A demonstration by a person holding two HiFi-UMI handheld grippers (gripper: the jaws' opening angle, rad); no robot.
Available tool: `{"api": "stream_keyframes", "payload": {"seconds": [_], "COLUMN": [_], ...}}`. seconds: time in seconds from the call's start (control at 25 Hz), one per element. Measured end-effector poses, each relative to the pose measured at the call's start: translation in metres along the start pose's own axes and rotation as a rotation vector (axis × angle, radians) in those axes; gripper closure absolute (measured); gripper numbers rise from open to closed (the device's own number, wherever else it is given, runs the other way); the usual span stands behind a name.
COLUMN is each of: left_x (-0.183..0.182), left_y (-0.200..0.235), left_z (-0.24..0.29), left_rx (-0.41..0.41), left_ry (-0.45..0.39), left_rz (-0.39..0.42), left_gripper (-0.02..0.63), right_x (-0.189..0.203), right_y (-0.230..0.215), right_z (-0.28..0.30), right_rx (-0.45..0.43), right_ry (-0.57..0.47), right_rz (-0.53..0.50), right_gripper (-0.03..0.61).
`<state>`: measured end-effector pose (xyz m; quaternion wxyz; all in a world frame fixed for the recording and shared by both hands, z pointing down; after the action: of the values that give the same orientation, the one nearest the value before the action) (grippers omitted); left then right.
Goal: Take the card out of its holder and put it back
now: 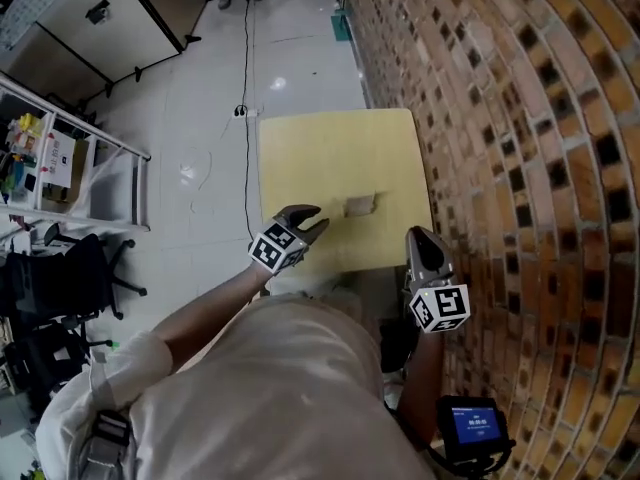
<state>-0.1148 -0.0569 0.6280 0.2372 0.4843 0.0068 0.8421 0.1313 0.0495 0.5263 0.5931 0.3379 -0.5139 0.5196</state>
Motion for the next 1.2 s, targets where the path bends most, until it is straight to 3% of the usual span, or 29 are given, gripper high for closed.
{"api": "stream_keyframes", "payload": {"seconds": [0.4, 0.68, 1.2], "left_x": [0.018, 0.030, 0.063], "left_y": [0.020, 0.033, 0.066], "left_z": [0.060, 0.089, 0.145], "left_rx": [-0.073, -0.094, -0.046], "left_ry": [0.092, 0.132, 0.276], "left_rz": [-0.001, -0.042, 0.002], "left_gripper": [0.470, 0.463, 0.454], "right_x": [0.013, 0.015, 0.027], "right_y": [-0.045, -0.048, -0.061], "right_z": [0.033, 0.049, 0.071], "right_rx": [-0.097, -0.184, -0.164], "right_ry": [0.056, 0.117, 0.162], "right_rz": [-0.024, -0.072, -0.043], "right_gripper": [0.557, 0.558, 0.558]}}
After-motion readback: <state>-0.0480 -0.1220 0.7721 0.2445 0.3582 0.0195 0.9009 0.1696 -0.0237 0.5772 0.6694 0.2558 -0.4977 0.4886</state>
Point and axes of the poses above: the fingertips, and each gripper's own axes: z forward along the fingers, y to its left, x out of its underside, the point moved 7 cm from there along -z, backward along the fingers, and after that the axes turned 5 degrees about x, right-handed, at the moved point
